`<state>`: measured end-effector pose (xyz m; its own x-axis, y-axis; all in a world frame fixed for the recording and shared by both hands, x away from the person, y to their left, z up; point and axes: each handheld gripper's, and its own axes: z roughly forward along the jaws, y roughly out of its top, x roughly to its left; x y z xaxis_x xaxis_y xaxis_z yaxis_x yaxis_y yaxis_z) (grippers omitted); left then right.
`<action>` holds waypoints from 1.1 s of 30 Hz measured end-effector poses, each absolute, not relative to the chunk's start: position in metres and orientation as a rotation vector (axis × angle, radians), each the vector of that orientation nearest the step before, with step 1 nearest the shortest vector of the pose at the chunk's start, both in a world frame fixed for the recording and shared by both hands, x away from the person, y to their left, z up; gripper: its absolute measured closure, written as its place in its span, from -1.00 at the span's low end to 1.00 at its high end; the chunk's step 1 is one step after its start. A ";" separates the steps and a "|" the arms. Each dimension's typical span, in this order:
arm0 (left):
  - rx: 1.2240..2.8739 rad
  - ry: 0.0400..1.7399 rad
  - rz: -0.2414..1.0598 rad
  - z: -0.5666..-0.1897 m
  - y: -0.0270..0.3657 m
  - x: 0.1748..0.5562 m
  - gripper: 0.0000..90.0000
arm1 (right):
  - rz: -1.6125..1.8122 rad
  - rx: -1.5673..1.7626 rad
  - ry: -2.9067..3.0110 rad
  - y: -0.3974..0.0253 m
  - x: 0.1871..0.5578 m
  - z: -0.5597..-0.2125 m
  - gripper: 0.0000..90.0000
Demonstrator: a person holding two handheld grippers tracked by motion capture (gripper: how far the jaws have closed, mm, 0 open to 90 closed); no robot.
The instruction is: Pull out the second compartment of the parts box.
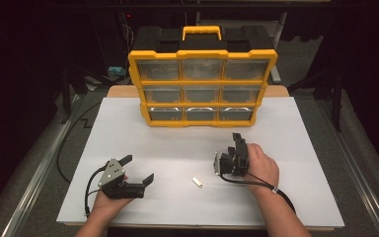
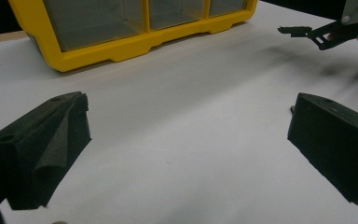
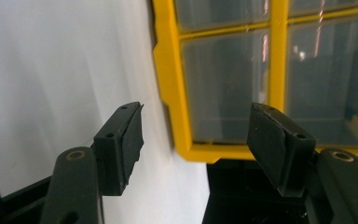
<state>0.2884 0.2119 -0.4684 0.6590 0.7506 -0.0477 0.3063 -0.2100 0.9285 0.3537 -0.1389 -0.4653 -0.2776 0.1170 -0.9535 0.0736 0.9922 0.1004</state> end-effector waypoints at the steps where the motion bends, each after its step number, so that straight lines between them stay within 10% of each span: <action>1: 1.794 0.845 0.514 -0.468 0.212 0.288 -1.00 | 0.043 0.135 1.846 -0.137 0.354 -0.464 -0.17; 33: 1.801 0.826 0.514 -0.470 0.210 0.288 -1.00 | 0.109 0.105 1.718 -0.104 0.376 -0.405 0.02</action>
